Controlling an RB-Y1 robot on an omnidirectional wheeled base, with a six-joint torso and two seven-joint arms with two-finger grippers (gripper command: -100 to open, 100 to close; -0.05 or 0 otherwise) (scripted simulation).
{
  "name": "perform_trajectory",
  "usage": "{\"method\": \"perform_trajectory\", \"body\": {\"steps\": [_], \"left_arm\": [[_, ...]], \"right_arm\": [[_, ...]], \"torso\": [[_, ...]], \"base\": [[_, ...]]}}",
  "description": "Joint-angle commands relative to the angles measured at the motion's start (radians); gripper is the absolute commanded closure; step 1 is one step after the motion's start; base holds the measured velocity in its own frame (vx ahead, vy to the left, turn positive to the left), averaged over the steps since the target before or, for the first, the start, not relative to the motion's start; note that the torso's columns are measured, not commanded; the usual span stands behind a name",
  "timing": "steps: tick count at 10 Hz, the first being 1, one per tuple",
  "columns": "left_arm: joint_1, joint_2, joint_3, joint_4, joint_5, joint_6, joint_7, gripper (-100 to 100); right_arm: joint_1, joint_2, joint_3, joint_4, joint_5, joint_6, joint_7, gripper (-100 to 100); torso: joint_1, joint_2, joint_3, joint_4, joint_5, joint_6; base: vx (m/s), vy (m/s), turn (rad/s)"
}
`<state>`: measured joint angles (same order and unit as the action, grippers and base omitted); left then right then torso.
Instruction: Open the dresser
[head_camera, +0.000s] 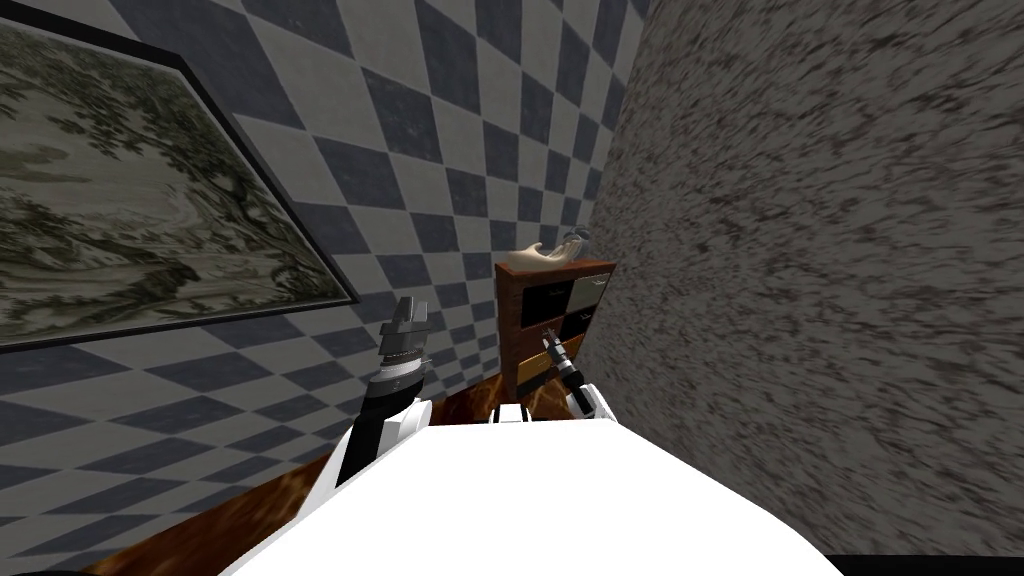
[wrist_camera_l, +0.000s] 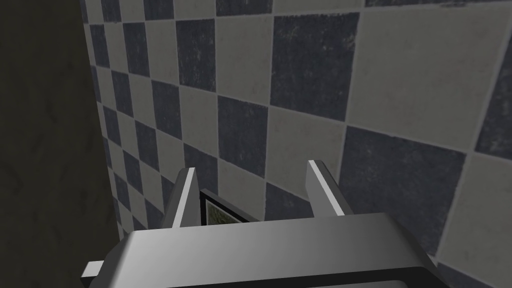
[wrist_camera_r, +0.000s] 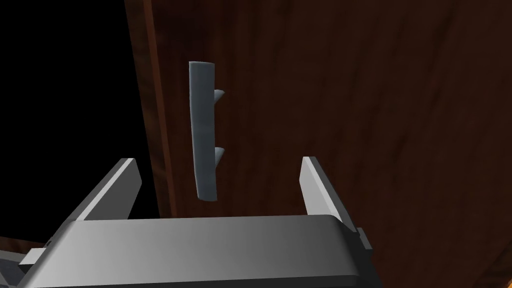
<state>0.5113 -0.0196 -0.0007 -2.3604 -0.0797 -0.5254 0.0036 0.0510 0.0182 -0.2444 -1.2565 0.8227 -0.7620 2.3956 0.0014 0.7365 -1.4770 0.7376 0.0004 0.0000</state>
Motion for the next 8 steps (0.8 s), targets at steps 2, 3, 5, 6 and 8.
{"method": "perform_trajectory", "body": {"steps": [2, 3, 5, 6, 8], "left_arm": [[0.0, 0.0, 0.0, 0.0, 0.0, 0.0, 0.0, 0], [0.0, 0.0, 0.0, 0.0, 0.0, 0.0, 0.0, 0], [0.0, 0.0, 0.0, 0.0, 0.0, 0.0, 0.0, 0], [0.0, 0.0, 0.0, 0.0, 0.0, 0.0, 0.0, 0], [0.0, 0.0, 0.0, 0.0, 0.0, 0.0, 0.0, 0]], "right_arm": [[0.01, 0.004, 0.0, 0.001, -0.001, -0.007, 0.003, 100], [0.007, -0.008, 0.005, -0.007, 0.001, -0.003, -0.012, 100], [0.003, -0.016, 0.009, -0.013, 0.003, 0.003, -0.025, 100], [0.0, -0.022, 0.011, -0.018, 0.004, 0.007, -0.033, 100], [0.004, -0.051, 0.01, -0.017, 0.004, 0.005, -0.03, -100]], "torso": [[-0.004, 0.004, 0.002, 0.001, -0.001, 0.0], [-0.003, 0.003, 0.002, 0.001, -0.001, 0.0], [-0.002, 0.01, 0.006, 0.003, -0.001, 0.0], [-0.002, 0.006, 0.004, 0.002, -0.001, 0.0], [0.0, -0.005, -0.003, -0.001, 0.0, 0.0]], "base": [[-0.015, -0.017, -0.044], [-0.115, -0.029, -0.017], [-0.206, -0.047, -0.021], [-0.175, -0.056, -0.015], [-0.05, -0.016, 0.0]]}}
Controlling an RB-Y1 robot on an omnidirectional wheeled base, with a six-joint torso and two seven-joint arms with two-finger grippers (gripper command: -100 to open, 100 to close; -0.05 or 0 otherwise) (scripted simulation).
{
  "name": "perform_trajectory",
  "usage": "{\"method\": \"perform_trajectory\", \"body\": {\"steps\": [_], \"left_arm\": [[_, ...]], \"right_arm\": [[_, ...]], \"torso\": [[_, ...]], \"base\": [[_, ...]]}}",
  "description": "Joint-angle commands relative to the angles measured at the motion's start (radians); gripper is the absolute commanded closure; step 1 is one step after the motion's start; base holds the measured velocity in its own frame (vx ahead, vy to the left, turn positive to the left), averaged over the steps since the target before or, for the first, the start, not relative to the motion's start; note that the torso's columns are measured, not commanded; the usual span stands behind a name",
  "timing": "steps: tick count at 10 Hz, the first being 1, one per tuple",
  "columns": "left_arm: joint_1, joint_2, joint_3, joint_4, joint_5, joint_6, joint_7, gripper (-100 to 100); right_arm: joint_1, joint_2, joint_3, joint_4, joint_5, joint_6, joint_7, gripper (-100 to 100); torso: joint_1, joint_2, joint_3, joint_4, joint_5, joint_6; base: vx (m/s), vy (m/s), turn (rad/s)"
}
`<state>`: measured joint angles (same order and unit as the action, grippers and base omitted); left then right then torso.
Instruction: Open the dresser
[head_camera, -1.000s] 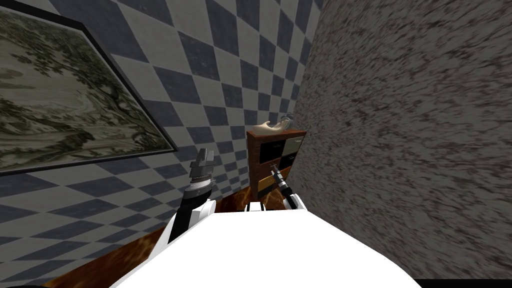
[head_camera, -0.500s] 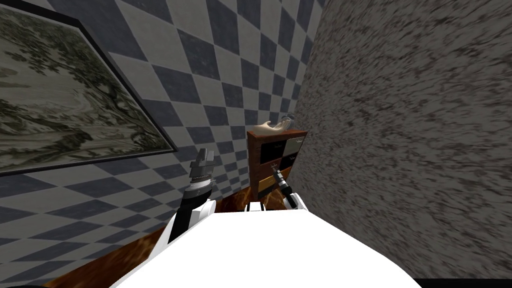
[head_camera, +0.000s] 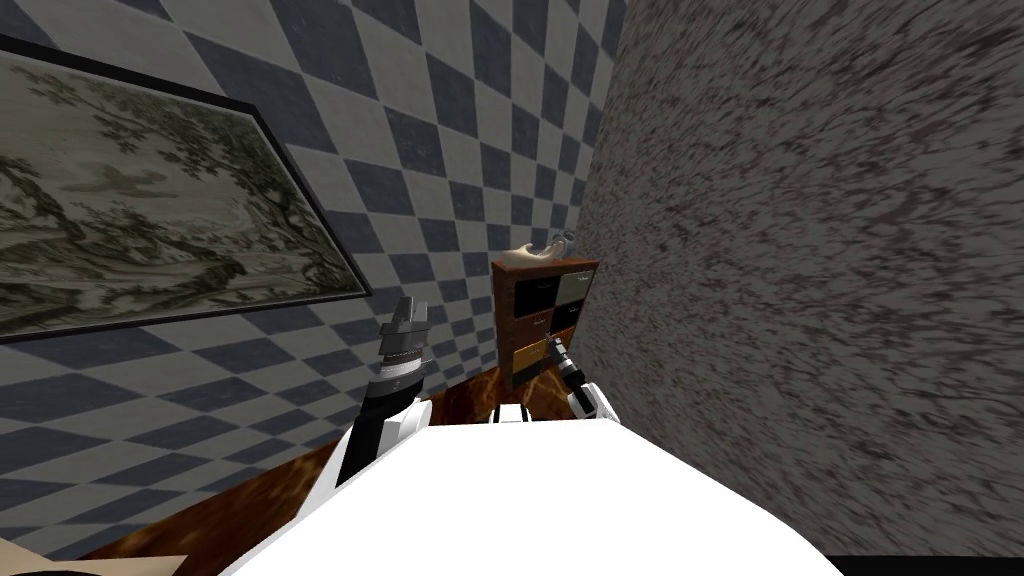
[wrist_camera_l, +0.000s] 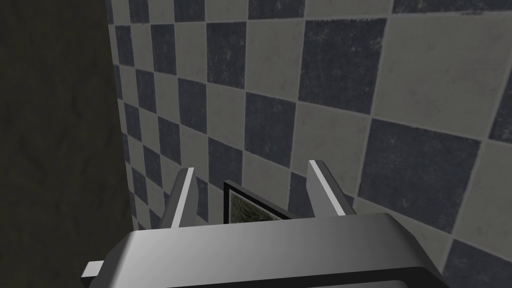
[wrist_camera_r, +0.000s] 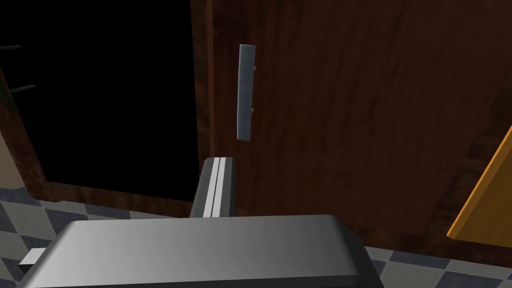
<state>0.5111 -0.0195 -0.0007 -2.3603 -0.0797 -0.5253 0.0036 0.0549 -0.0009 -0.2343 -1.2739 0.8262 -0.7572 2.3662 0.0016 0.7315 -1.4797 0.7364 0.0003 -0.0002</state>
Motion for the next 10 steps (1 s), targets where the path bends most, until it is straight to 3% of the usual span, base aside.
{"method": "perform_trajectory", "body": {"steps": [1, 6, 7, 10], "left_arm": [[0.0, 0.0, 0.0, 0.0, 0.0, 0.0, 0.0, 0], [0.0, 0.0, 0.0, 0.0, 0.0, 0.0, 0.0, 0], [0.0, 0.0, 0.0, 0.0, 0.0, 0.0, 0.0, 0], [0.0, 0.0, 0.0, 0.0, 0.0, 0.0, 0.0, 0]], "right_arm": [[-0.001, -0.053, 0.0, 0.0, 0.0, 0.001, 0.0, -100], [-0.015, -0.145, 0.001, 0.001, 0.002, 0.024, -0.014, -100], [-0.02, -0.145, 0.001, 0.001, 0.003, 0.032, -0.018, -100], [-0.025, -0.057, 0.002, 0.002, 0.003, 0.041, -0.024, -100]], "torso": [[0.0, -0.002, -0.001, -0.001, 0.0, 0.0], [-0.002, 0.007, 0.004, 0.002, 0.0, 0.0], [0.001, 0.003, 0.002, 0.001, 0.0, 0.0], [-0.002, 0.009, 0.005, 0.002, 0.0, 0.0]], "base": [[0.0, 0.0, 0.0], [0.037, 0.017, 0.009], [0.144, 0.061, 0.036], [0.077, 0.045, 0.008]]}}
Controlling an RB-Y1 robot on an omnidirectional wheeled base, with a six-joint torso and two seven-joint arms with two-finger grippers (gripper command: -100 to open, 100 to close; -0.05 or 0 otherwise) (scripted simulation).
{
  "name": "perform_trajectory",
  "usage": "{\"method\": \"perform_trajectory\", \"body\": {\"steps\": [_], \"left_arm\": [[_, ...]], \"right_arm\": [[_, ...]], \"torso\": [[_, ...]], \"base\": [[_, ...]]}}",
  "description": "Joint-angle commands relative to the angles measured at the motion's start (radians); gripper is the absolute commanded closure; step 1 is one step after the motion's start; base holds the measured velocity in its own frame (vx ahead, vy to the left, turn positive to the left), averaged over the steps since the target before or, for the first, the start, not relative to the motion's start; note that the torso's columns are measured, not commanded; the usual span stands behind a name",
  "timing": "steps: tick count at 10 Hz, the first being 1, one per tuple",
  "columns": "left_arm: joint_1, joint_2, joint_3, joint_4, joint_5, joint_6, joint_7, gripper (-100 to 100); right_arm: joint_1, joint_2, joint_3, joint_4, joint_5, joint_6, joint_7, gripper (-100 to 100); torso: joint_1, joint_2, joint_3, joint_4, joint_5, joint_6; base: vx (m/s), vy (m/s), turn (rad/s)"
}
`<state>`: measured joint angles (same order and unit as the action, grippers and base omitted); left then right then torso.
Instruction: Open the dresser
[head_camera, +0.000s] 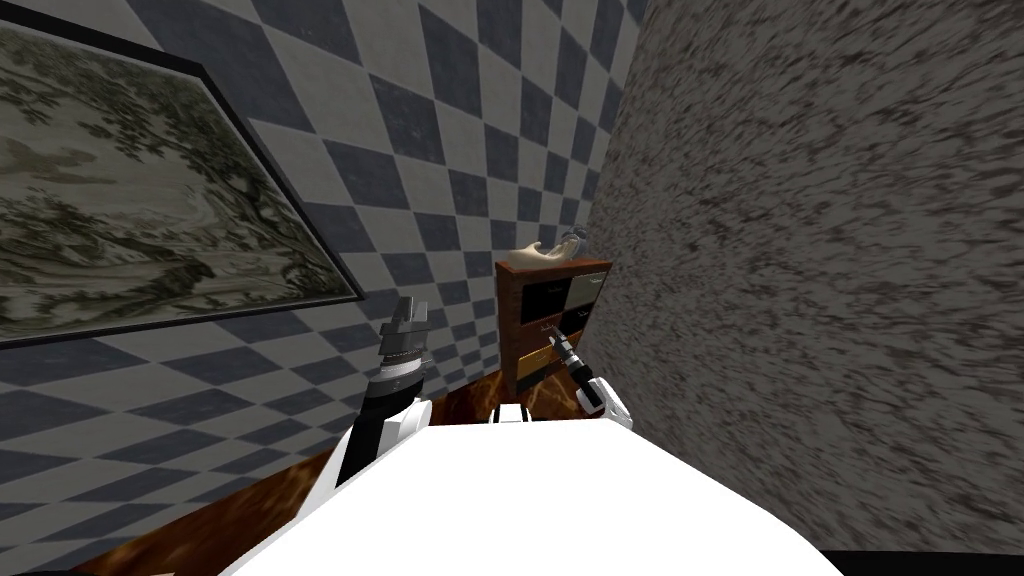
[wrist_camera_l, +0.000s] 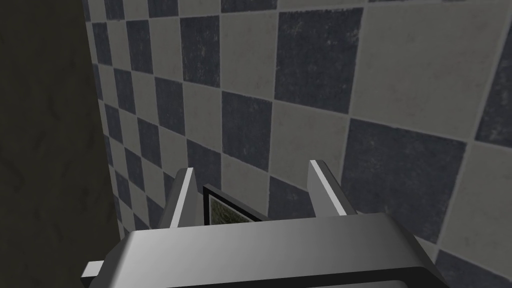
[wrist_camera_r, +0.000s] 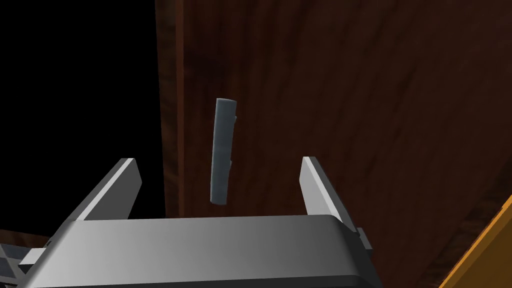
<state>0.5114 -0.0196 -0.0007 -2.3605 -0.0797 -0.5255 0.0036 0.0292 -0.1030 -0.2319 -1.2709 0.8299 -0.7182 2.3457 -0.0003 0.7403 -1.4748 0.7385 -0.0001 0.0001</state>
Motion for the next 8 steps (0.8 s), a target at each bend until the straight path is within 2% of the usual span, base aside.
{"method": "perform_trajectory", "body": {"steps": [1, 2, 3, 5, 6, 7, 8], "left_arm": [[0.0, 0.0, 0.0, 0.0, 0.0, 0.0, 0.0, 0], [0.0, 0.0, 0.0, 0.0, 0.0, 0.0, 0.0, 0], [0.0, 0.0, 0.0, 0.0, 0.0, 0.0, 0.0, 0], [0.0, 0.0, 0.0, 0.0, 0.0, 0.0, 0.0, 0], [0.0, 0.0, 0.0, 0.0, 0.0, 0.0, 0.0, 0], [0.0, 0.0, 0.0, 0.0, 0.0, 0.0, 0.0, 0], [0.0, 0.0, 0.0, 0.0, 0.0, 0.0, 0.0, 0]], "right_arm": [[0.0, 0.065, -0.001, -0.001, -0.001, 0.002, -0.004, -100], [0.0, 0.083, -0.001, -0.001, -0.001, 0.003, -0.004, -100], [-0.004, 0.071, -0.003, 0.007, -0.002, -0.001, 0.0, -100], [-0.033, 0.053, -0.005, -0.003, -0.003, 0.043, -0.023, -100], [-0.021, 0.054, -0.003, -0.007, -0.003, 0.031, -0.021, -100], [-0.006, 0.071, -0.003, 0.005, -0.002, 0.004, -0.003, 100], [-0.012, 0.061, -0.002, -0.006, -0.002, 0.023, -0.018, 100]], "torso": [[-0.001, 0.002, 0.002, 0.001, 0.0, 0.0], [-0.001, 0.002, 0.001, 0.001, 0.0, 0.0], [-0.001, 0.0, 0.0, 0.0, 0.0, 0.0], [0.001, -0.004, -0.002, -0.001, 0.0, 0.0], [0.001, -0.005, -0.003, -0.001, 0.0, 0.0], [0.0, -0.003, -0.002, -0.001, 0.0, 0.0], [-0.002, 0.0, 0.0, 0.0, 0.0, 0.001]], "base": [[0.017, 0.019, 0.001], [0.001, 0.007, 0.002], [0.0, 0.0, 0.0], [0.028, 0.026, 0.097], [0.019, 0.011, 0.018], [-0.016, -0.015, -0.11], [-0.011, -0.008, -0.029]]}}
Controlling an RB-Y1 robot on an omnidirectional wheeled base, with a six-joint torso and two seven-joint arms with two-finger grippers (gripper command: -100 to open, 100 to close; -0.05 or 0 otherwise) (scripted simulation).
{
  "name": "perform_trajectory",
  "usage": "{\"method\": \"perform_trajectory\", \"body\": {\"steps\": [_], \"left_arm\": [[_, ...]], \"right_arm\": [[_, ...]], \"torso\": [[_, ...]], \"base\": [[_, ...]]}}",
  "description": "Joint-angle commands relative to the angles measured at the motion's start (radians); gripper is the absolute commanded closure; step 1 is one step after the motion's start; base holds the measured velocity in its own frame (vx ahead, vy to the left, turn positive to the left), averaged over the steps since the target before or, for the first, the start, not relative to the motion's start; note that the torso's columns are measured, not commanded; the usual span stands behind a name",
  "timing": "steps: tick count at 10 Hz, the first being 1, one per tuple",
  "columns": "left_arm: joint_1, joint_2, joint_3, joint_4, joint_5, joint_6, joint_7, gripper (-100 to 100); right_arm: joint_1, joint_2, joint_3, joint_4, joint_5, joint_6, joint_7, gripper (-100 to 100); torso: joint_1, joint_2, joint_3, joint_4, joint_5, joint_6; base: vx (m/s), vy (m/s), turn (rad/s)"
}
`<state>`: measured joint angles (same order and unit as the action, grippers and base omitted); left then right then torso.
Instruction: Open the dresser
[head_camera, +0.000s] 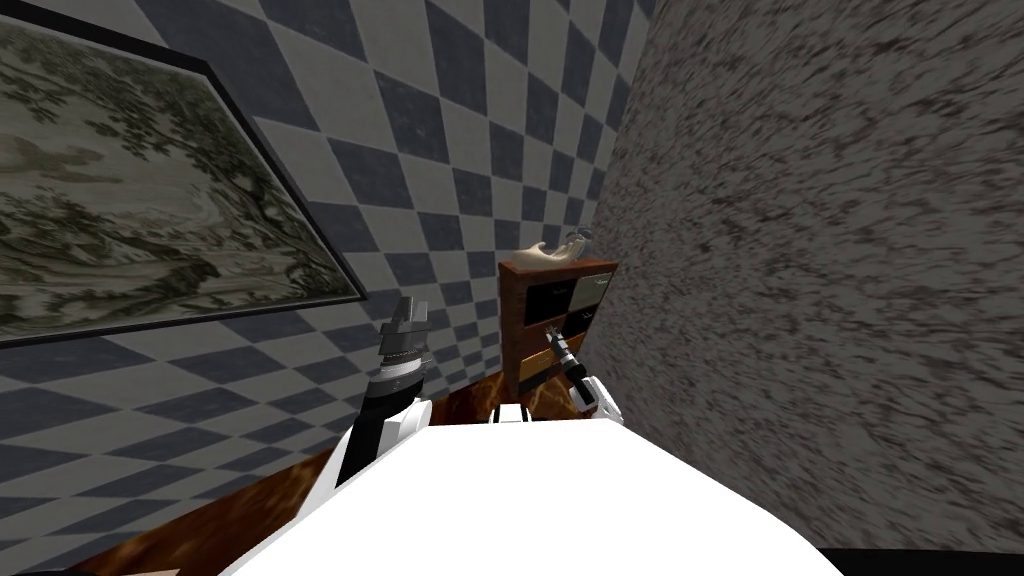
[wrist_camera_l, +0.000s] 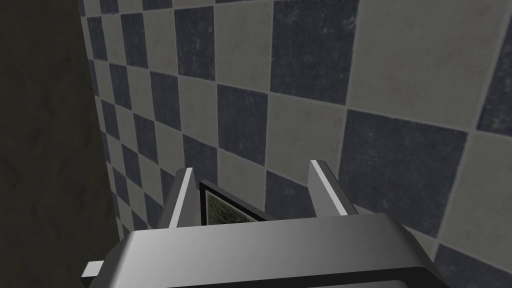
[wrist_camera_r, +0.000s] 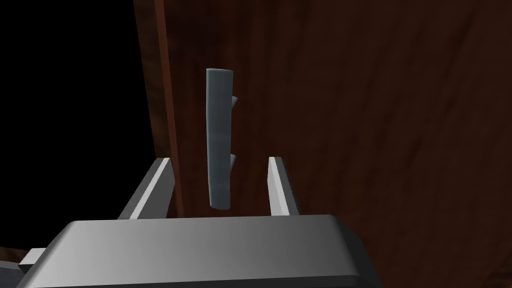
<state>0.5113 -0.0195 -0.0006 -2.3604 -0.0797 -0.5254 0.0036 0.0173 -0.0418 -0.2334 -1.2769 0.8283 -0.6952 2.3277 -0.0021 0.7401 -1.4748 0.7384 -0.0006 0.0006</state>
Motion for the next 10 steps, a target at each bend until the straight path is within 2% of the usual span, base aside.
{"method": "perform_trajectory", "body": {"steps": [1, 4, 6, 9, 10], "left_arm": [[0.0, 0.0, 0.0, 0.0, 0.0, 0.0, 0.0, 0], [0.0, 0.0, 0.0, 0.0, 0.0, 0.0, 0.0, 0], [0.0, 0.0, 0.0, 0.0, 0.0, 0.0, 0.0, 0], [0.0, 0.0, 0.0, 0.0, 0.0, 0.0, 0.0, 0], [0.0, 0.0, 0.0, 0.0, 0.0, 0.0, 0.0, 0]], "right_arm": [[-0.004, -0.012, 0.005, -0.007, 0.002, 0.003, -0.016, 100], [-0.011, -0.032, 0.013, -0.017, 0.005, 0.013, -0.041, 100], [0.001, -0.033, 0.015, -0.017, 0.006, 0.011, -0.043, 100], [0.001, -0.041, 0.018, -0.024, 0.005, 0.006, -0.052, 100], [-0.022, -0.064, 0.024, -0.027, 0.012, 0.044, -0.086, -100]], "torso": [[0.001, -0.001, 0.0, 0.0, 0.0, -0.001], [0.001, 0.005, 0.003, 0.002, 0.001, 0.0], [0.006, -0.004, -0.002, 0.003, 0.003, -0.001], [0.003, 0.002, 0.001, 0.002, 0.002, -0.001], [0.002, 0.003, 0.001, 0.003, 0.002, 0.0]], "base": [[-0.121, -0.029, -0.009], [-0.207, -0.05, -0.021], [-0.106, -0.022, -0.021], [-0.157, -0.061, -0.022], [-0.109, -0.03, 0.041]]}}
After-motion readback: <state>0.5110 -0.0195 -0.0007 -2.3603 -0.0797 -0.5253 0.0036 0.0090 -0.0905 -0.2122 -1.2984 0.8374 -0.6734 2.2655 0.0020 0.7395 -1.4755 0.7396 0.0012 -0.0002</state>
